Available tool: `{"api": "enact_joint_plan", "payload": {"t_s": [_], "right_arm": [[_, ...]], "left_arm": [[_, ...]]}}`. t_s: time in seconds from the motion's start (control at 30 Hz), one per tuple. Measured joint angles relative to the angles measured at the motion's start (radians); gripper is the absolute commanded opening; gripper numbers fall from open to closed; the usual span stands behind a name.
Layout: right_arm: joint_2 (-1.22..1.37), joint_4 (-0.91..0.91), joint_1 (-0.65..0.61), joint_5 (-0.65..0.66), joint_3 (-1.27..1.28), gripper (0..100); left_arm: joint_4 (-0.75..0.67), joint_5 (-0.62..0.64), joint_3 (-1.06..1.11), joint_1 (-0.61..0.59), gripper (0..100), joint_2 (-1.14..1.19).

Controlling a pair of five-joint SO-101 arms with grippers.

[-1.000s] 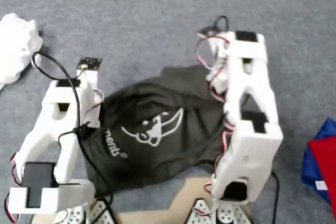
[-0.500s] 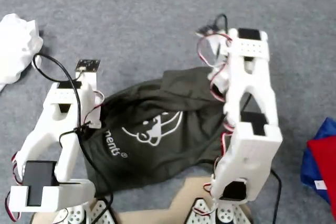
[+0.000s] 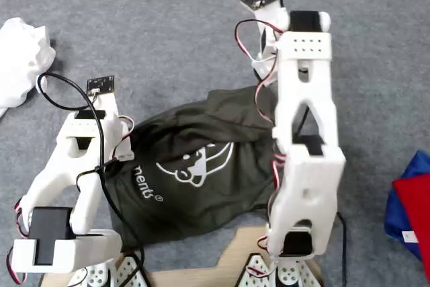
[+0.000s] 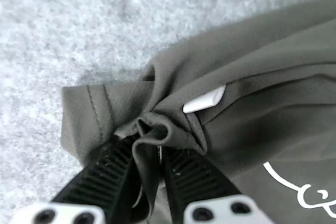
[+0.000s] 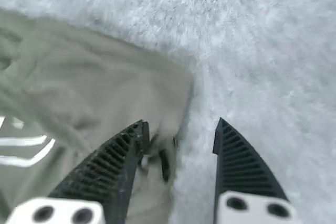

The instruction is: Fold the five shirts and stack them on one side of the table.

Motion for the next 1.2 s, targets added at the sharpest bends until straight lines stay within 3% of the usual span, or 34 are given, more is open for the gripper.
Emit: {"api": "enact_joint_plan", "payload": {"t_s": [0.33, 0.77, 0.97, 1.2], "right_arm": [[0.446, 0.066, 0.000, -0.173, -0.514, 21.2], [0.575, 0.068, 0.000, -0.252, -0.552, 21.1], [0.583, 0.068, -0.008, -0.252, -0.555, 9.8], [0.583, 0.068, -0.015, -0.252, -0.552, 9.0]], "left_arm": [[-0.012, 0.000, 0.000, 0.000, 2, 0.002], [-0.029, 0.000, 0.009, 0.008, 2, 0.002], [-0.029, 0.000, 0.009, 0.008, 2, 0.002], [-0.029, 0.000, 0.009, 0.009, 2, 0.002]]}}
